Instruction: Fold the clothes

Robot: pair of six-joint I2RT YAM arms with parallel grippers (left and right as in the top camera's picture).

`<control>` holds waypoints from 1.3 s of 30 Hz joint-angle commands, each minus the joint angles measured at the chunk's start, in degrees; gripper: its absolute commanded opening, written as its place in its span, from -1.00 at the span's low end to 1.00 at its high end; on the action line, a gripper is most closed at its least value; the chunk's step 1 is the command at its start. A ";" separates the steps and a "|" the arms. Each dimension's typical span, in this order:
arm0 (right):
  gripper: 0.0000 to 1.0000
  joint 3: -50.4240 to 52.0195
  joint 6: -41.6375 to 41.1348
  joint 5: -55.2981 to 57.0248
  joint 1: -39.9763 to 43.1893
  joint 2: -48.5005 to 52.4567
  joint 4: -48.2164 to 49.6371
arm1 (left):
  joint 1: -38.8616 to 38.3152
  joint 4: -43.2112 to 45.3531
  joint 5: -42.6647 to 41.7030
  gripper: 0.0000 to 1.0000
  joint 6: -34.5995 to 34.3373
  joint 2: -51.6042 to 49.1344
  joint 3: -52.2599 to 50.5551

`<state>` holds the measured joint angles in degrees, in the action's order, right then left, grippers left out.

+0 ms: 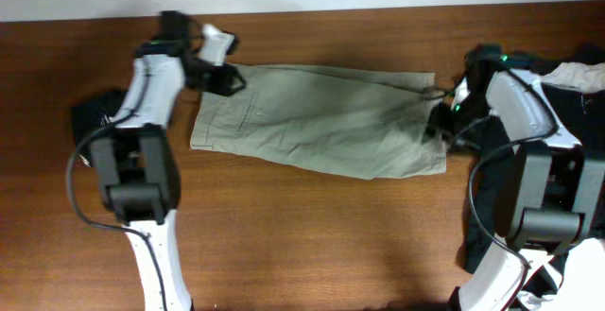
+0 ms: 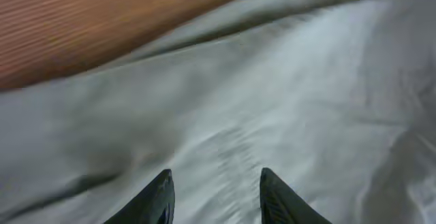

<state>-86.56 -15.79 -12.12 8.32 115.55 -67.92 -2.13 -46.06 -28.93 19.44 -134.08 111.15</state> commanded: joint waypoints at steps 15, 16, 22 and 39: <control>0.19 -5.73 -0.98 1.55 1.33 0.46 21.51 | 2.56 -3.10 5.22 -0.25 0.76 -4.11 2.69; 0.12 -5.73 -0.98 1.62 0.61 2.45 24.90 | 2.58 -3.48 2.54 -0.25 0.76 -4.11 3.34; 0.07 -5.75 -0.98 -0.22 0.20 11.37 30.82 | 2.56 -4.61 -1.75 -0.23 0.74 -4.11 4.09; -0.61 -9.22 -7.23 -2.75 -1.53 11.52 51.39 | 2.51 -4.39 3.67 -0.12 0.74 -4.13 4.09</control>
<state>-95.15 -22.35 -13.63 8.45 123.39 -19.00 0.14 -50.35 -25.67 20.34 -137.43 114.13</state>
